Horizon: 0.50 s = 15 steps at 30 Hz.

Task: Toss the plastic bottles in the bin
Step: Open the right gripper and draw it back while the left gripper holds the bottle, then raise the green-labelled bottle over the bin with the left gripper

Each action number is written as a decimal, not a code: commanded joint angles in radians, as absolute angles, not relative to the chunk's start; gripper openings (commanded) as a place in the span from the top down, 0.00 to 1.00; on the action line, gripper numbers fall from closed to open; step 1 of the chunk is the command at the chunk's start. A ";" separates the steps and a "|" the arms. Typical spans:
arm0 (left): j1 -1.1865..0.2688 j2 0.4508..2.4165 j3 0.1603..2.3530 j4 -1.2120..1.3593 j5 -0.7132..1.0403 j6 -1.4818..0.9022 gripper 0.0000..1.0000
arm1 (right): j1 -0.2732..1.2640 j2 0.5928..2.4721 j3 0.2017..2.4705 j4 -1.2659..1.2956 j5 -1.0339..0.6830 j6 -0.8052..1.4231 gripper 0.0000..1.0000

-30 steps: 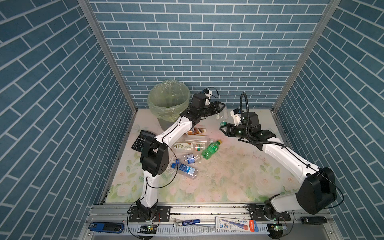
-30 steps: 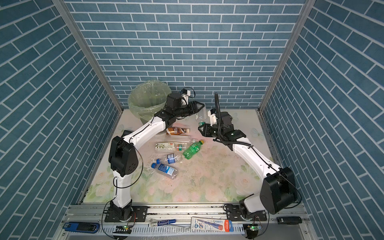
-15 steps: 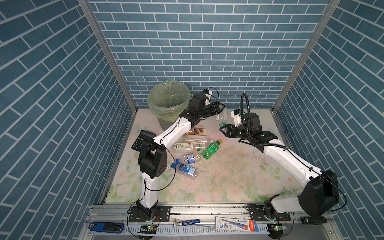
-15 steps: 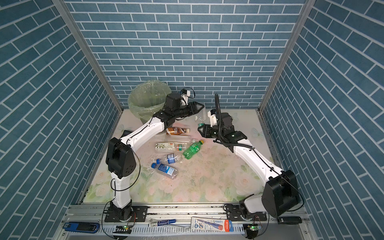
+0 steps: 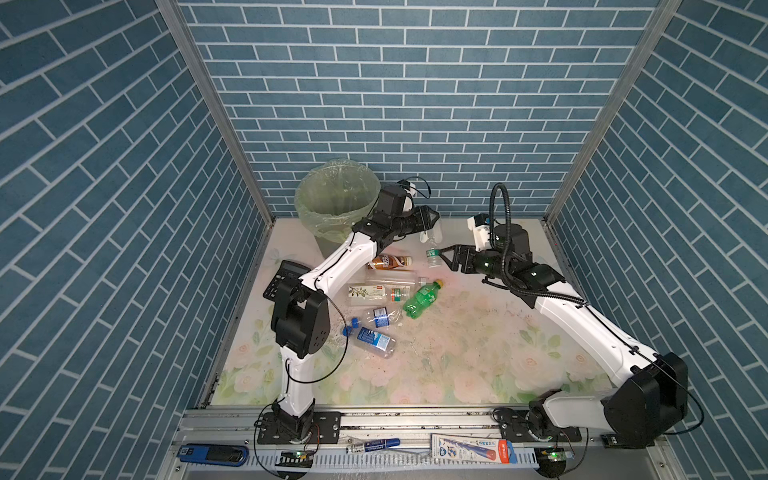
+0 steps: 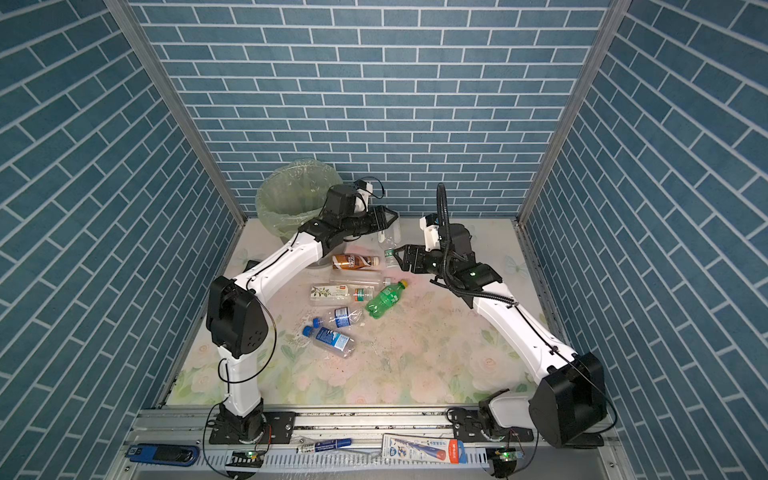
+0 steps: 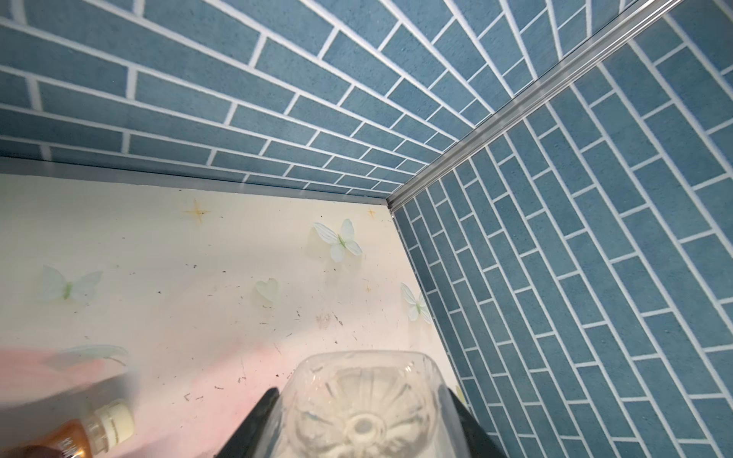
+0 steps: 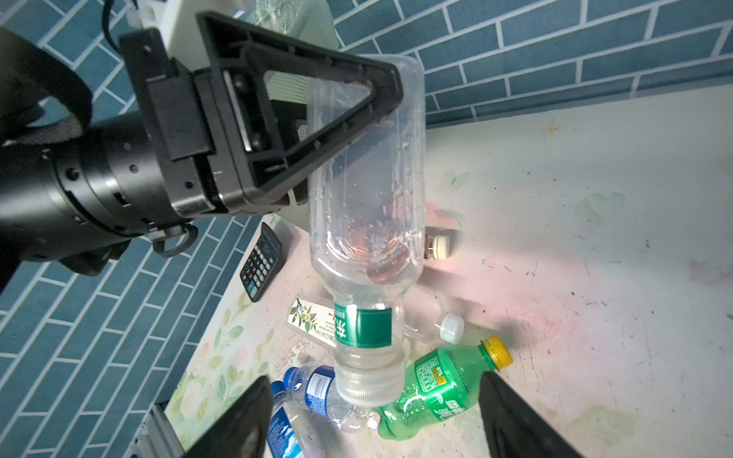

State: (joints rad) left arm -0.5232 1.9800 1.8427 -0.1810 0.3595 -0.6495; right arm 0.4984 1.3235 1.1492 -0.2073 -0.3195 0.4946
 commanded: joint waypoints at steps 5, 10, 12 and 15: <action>-0.487 1.881 1.968 -0.265 0.247 -0.529 0.70 | 0.514 1.300 1.277 -0.242 -0.290 0.439 0.02; -0.463 1.823 2.003 -0.258 0.136 -0.443 0.70 | 0.566 1.336 1.416 -0.284 -0.229 0.355 0.01; -0.443 1.805 2.026 -0.248 0.108 -0.421 0.70 | 0.592 1.360 1.481 -0.296 -0.215 0.313 0.01; -0.412 1.782 2.060 -0.229 0.072 -0.384 0.71 | 0.626 1.396 1.579 -0.308 -0.224 0.267 0.01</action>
